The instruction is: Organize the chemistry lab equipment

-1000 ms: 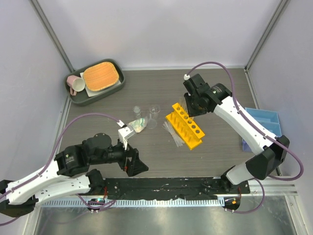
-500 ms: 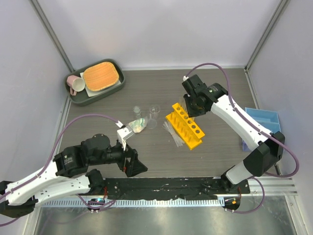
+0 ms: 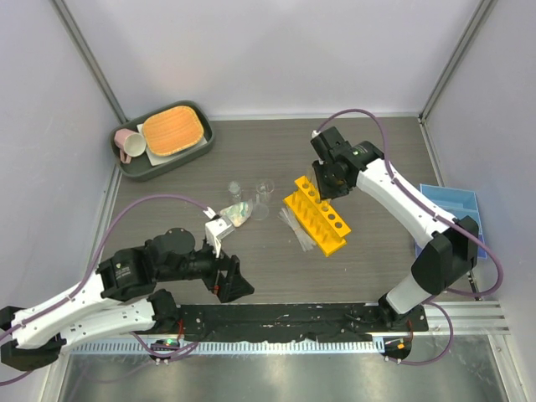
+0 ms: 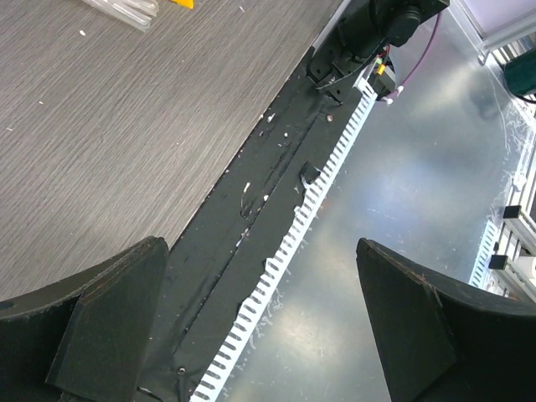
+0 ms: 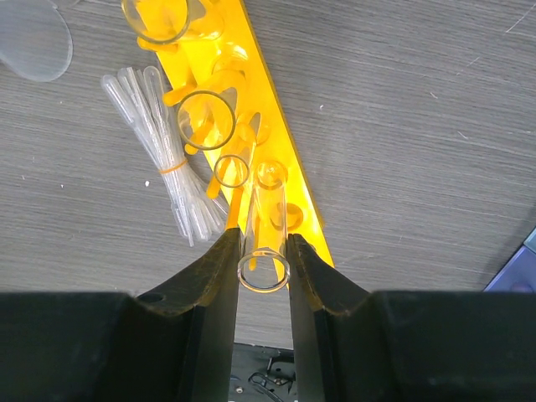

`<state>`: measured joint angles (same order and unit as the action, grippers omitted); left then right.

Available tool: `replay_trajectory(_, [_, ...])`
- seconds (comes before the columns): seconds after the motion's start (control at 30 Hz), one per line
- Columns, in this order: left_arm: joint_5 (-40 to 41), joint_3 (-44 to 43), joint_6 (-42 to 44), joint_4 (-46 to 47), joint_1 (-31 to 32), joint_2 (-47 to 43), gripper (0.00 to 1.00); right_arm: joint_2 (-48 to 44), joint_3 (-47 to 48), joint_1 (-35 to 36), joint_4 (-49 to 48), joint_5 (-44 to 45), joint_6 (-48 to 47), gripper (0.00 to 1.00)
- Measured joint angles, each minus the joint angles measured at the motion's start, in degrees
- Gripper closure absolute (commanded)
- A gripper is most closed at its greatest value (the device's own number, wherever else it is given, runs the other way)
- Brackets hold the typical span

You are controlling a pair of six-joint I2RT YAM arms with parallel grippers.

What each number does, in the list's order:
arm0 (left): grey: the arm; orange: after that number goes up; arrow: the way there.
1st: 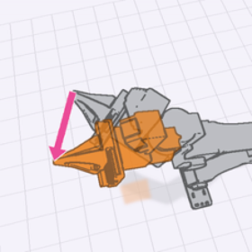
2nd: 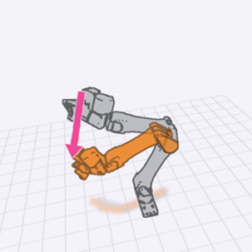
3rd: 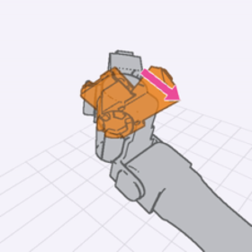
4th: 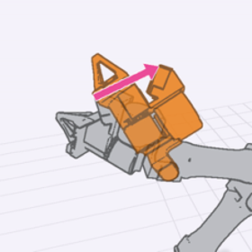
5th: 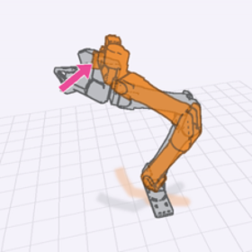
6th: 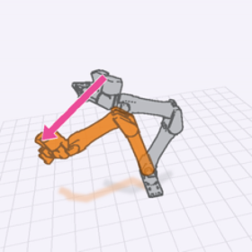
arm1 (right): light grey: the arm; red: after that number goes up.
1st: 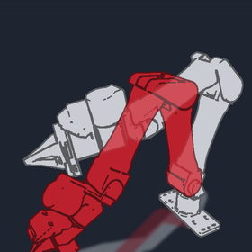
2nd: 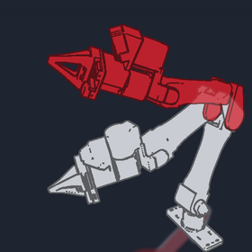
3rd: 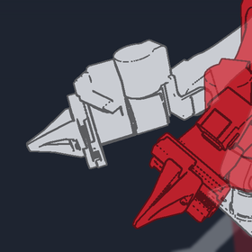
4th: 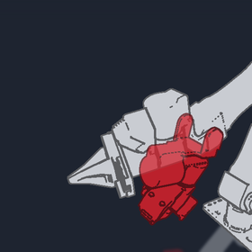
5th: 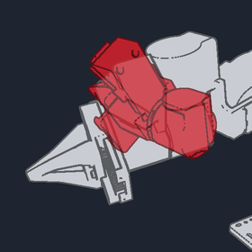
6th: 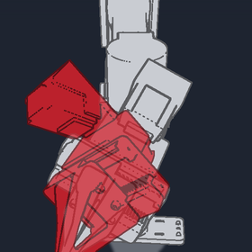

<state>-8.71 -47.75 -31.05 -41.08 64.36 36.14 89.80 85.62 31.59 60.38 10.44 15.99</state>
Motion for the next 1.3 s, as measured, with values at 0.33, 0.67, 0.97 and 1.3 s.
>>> replay_trajectory(0.33, [0.0, 0.0, 0.0, 0.0, 0.0, 1.9, 0.0, 0.3, -3.1, -0.3, -2.2, -1.9, -0.3, 0.87])
replay_trajectory(0.67, [-0.1, 0.0, 0.0, 0.1, 0.0, 3.5, 0.0, 0.6, -6.7, -0.3, -4.0, -3.4, -0.3, 0.85])
replay_trajectory(0.97, [-0.1, 0.0, -0.1, 0.1, 0.0, 3.5, 0.0, 2.2, -8.8, -0.6, -6.1, -4.5, -0.2, 0.78])
replay_trajectory(1.3, [-0.1, 0.0, -0.1, 0.5, 0.0, 4.5, 0.0, 2.6, -9.5, -0.6, -6.9, -5.2, -0.2, 0.69])
